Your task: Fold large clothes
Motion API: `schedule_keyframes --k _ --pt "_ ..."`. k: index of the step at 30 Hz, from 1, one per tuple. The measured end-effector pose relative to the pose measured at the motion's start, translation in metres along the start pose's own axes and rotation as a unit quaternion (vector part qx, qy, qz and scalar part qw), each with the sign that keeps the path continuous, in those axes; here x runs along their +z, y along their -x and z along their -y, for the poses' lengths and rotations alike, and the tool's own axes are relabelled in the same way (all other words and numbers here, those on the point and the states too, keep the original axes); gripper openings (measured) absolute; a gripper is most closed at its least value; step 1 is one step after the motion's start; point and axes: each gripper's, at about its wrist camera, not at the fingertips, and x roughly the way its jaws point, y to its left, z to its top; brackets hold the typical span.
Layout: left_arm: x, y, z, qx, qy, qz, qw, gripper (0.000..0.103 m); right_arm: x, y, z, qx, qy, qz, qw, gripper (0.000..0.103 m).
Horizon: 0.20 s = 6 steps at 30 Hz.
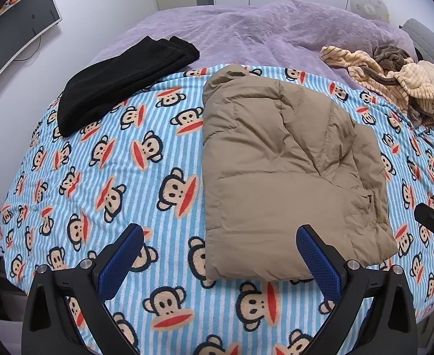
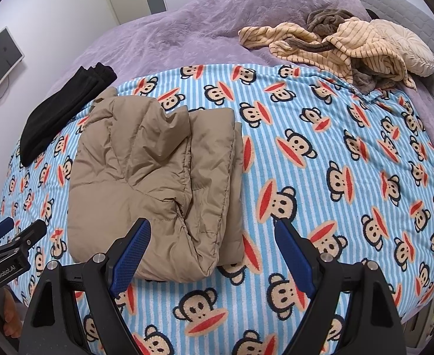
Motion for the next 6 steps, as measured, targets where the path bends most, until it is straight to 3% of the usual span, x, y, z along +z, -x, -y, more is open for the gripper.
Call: schedule_keyframes --k 6 --pt "0.0014 -0.0018 0.0005 -0.002 -0.002 -0.005 1.0000 0.103 0.0009 -0.0007 0.0010 0.001 0.000 -0.001 1.000 0.088"
